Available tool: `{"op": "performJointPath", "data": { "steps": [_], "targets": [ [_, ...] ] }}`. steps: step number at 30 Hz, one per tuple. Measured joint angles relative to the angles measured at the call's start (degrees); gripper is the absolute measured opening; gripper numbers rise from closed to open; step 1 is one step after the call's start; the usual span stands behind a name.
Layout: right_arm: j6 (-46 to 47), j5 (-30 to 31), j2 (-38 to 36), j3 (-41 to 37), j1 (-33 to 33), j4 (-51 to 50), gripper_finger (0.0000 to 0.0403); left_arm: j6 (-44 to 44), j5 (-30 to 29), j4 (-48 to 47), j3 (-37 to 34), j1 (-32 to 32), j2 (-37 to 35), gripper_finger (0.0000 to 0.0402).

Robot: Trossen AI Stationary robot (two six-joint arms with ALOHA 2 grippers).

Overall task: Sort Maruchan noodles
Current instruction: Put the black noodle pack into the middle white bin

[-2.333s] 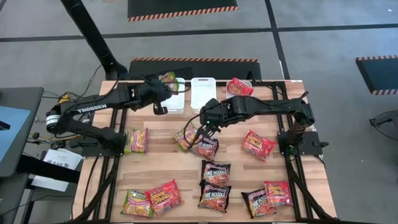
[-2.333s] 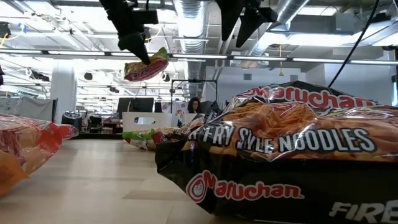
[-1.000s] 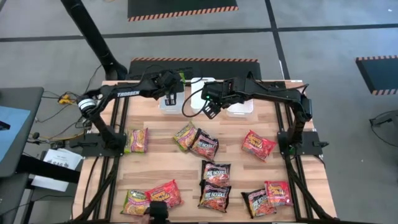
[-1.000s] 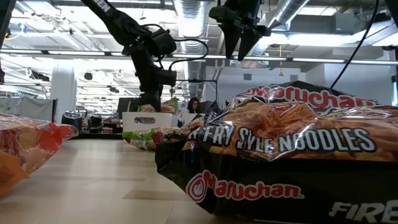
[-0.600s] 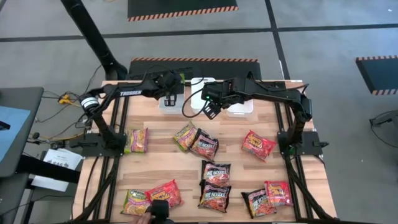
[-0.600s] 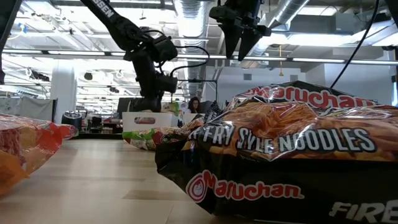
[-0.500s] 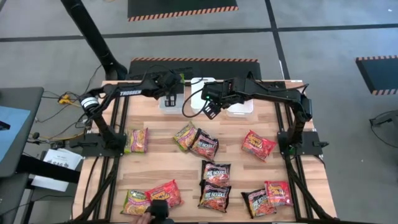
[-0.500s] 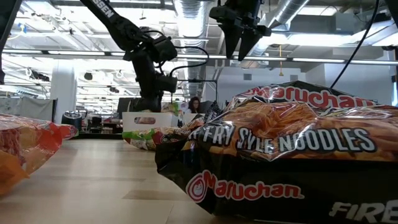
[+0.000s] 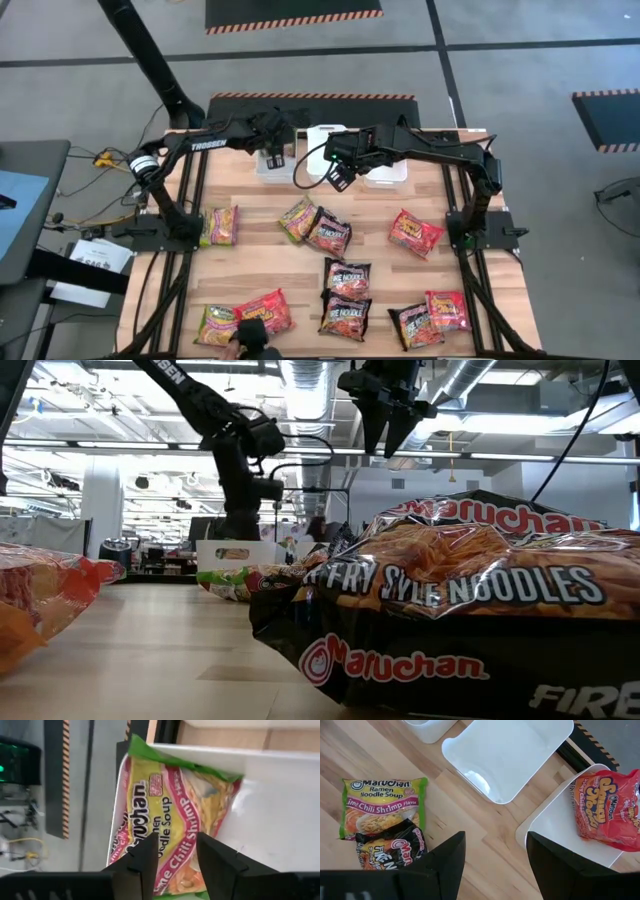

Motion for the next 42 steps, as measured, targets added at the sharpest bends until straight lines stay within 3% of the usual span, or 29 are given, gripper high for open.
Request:
{"op": "performJointPath", "data": {
  "steps": [8, 13, 20, 29, 38, 42],
  "targets": [
    [-3.9, -0.2, 0.0, 0.0, -0.1, 0.1, 0.0234, -10.1, 4.4, -19.7, 13.7, 0.0, 0.0, 0.0127],
    [-8.9, -5.8, 0.0, 0.0, -0.1, 0.1, 0.0234, -16.8, 11.0, -28.3, 19.6, 0.0, -2.3, 0.0128],
    [-9.3, -7.5, 0.0, -0.1, 1.3, -2.7, 0.0234, -23.5, 17.6, -34.1, 19.7, 0.6, -9.4, 0.0128],
    [-6.5, -11.7, -1.7, -8.2, 3.9, -3.2, 0.0234, -28.7, 25.2, -37.6, 19.7, -2.1, -18.8, 0.0128],
    [-0.4, -18.2, -4.7, -17.1, 7.7, 7.1, 0.0234, -33.0, 25.4, -38.6, 19.3, -6.5, -28.4, 0.0128],
    [2.6, -21.6, -6.9, -21.9, 9.3, 15.7, 0.0234, -35.8, 25.6, -37.7, 15.2, -9.1, -33.1, 0.0128]
  ]
}}
